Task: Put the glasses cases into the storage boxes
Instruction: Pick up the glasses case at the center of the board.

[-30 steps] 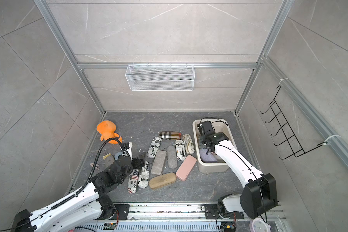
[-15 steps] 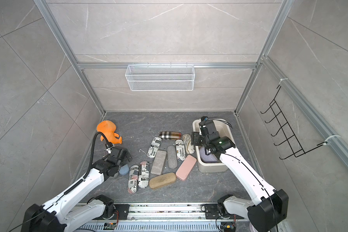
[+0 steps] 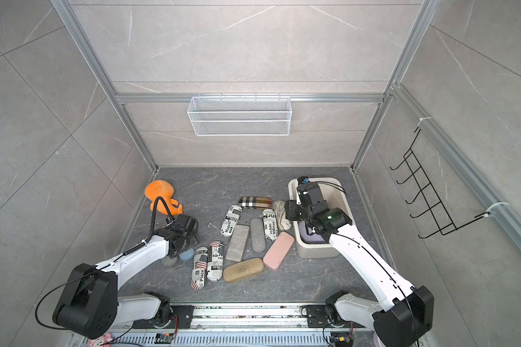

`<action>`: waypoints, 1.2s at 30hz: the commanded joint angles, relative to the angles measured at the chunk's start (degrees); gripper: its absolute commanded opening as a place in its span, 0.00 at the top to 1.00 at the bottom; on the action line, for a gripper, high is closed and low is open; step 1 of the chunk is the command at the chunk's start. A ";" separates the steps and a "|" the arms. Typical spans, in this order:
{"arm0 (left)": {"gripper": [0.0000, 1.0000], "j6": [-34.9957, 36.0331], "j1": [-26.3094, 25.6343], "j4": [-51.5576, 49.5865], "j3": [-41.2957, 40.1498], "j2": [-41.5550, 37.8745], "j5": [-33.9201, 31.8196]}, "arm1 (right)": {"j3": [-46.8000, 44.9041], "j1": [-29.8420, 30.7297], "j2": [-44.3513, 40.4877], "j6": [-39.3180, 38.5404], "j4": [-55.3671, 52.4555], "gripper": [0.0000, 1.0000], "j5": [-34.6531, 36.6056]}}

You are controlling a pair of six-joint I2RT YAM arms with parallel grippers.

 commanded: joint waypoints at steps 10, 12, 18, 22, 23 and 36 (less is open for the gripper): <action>0.27 9.29 0.21 4.25 4.87 6.02 3.44 | -1.48 0.29 -1.60 -0.39 1.66 0.40 -0.54; 0.28 10.23 0.26 4.92 5.70 7.34 4.46 | -1.45 0.26 -1.62 -0.43 1.31 0.40 -0.86; 0.23 11.04 0.13 3.44 7.32 9.09 4.20 | -0.96 0.33 -2.28 -0.18 0.84 0.39 -1.40; 0.17 10.92 0.13 3.54 5.58 7.37 4.41 | -0.62 0.33 -2.53 0.10 0.93 0.38 -1.66; 0.17 11.05 0.13 3.62 5.20 7.27 4.66 | -0.58 0.33 -2.52 0.26 1.12 0.38 -2.01; 0.27 11.62 0.05 1.88 8.35 13.13 6.93 | 2.73 1.77 -0.06 0.64 0.70 0.39 -3.40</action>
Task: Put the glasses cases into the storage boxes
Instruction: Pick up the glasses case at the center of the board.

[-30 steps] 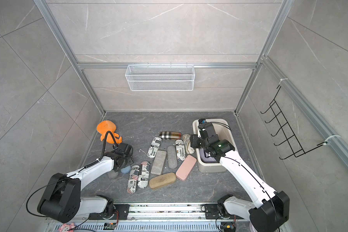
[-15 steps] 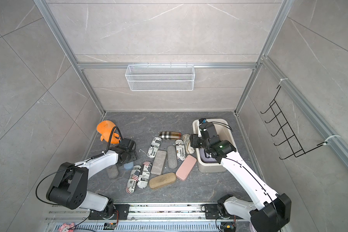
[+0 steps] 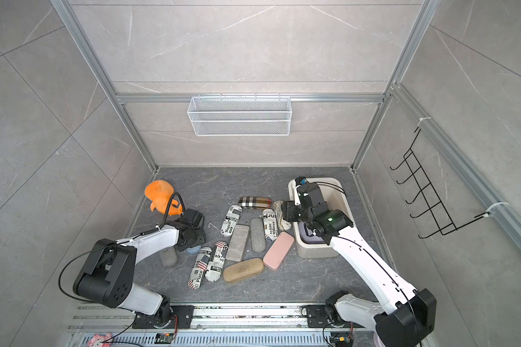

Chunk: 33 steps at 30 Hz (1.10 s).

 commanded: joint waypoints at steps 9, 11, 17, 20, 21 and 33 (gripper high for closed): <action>0.40 2.39 -0.38 1.58 0.72 -4.25 0.40 | 5.16 2.31 0.14 0.96 -1.86 0.40 -0.26; 0.41 3.54 -1.34 3.70 -0.56 -10.21 1.27 | 5.62 2.90 0.11 0.97 -2.35 0.40 -0.73; 0.41 5.44 -4.55 7.23 0.25 -23.13 9.25 | 5.19 4.91 -0.91 2.96 1.77 0.40 -5.88; 0.42 6.16 -9.47 15.40 -2.14 -26.76 12.06 | 4.62 5.90 -0.87 5.17 6.03 0.40 -9.51; 0.43 6.78 -11.42 19.26 -3.66 -28.09 12.57 | 4.51 6.46 -0.58 6.13 7.42 0.40 -10.40; 0.43 10.93 -25.22 35.97 -9.44 -33.57 11.07 | -0.29 11.95 -2.20 9.86 16.24 0.39 -7.56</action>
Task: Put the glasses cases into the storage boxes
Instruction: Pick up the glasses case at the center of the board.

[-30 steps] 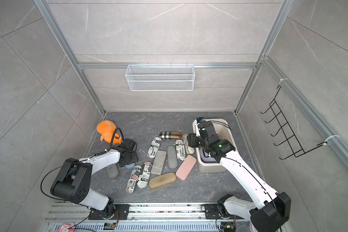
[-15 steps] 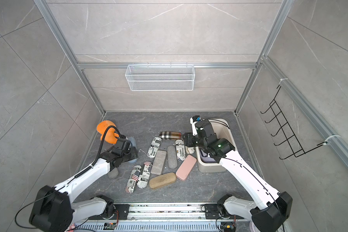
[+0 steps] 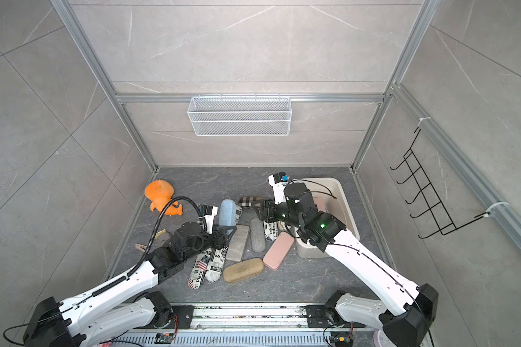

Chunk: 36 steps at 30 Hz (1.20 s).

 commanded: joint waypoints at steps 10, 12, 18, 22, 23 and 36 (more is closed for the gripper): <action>0.43 3.69 -1.17 9.84 0.09 0.28 -1.73 | -3.04 0.18 1.58 2.68 4.95 0.38 2.67; 0.43 3.80 -1.17 10.13 0.25 1.08 -1.76 | -2.47 0.17 2.37 2.64 4.92 0.38 2.02; 0.43 3.90 -1.17 11.55 0.41 3.15 -1.63 | -0.90 0.26 4.34 2.95 5.56 0.37 0.61; 0.43 3.95 -1.18 13.08 0.33 4.56 -1.50 | -0.56 0.61 5.55 3.55 6.87 0.35 -0.16; 0.43 3.85 -1.18 13.28 0.43 4.88 -1.36 | -0.48 0.73 5.87 3.89 7.32 0.35 -0.40; 0.43 3.22 -1.17 17.22 0.35 7.81 0.68 | 3.77 1.45 12.83 5.73 9.63 0.30 -3.88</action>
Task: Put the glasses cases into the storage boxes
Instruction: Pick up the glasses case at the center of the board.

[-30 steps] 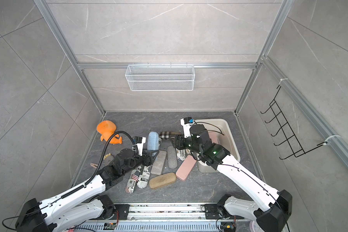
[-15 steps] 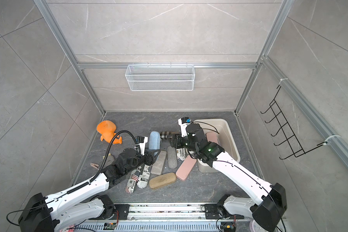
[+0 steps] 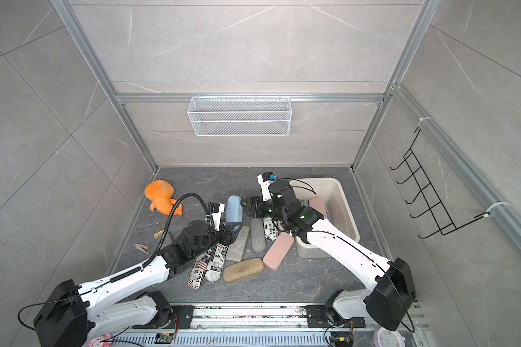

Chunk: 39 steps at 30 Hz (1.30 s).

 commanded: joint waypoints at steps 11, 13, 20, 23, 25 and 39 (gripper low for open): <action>0.43 0.69 -0.12 6.46 0.38 0.61 0.68 | 0.96 2.61 6.23 3.16 5.04 0.47 -6.59; 0.43 0.75 -0.15 6.81 0.38 0.78 0.72 | 0.68 2.92 6.57 3.39 5.86 0.50 -6.56; 0.43 1.27 -0.14 6.19 0.90 0.65 1.69 | 1.30 3.23 7.24 3.45 6.18 0.58 -6.22; 0.43 1.42 -0.19 6.20 0.58 0.22 1.94 | 1.44 3.23 7.54 3.81 6.73 0.60 -6.87; 0.42 1.64 -0.14 6.22 0.40 0.08 2.07 | 1.31 3.23 7.31 3.77 7.32 0.60 -7.30; 0.41 2.60 -0.14 6.28 0.40 -0.79 1.88 | 1.37 3.30 7.45 3.89 7.37 0.57 -5.72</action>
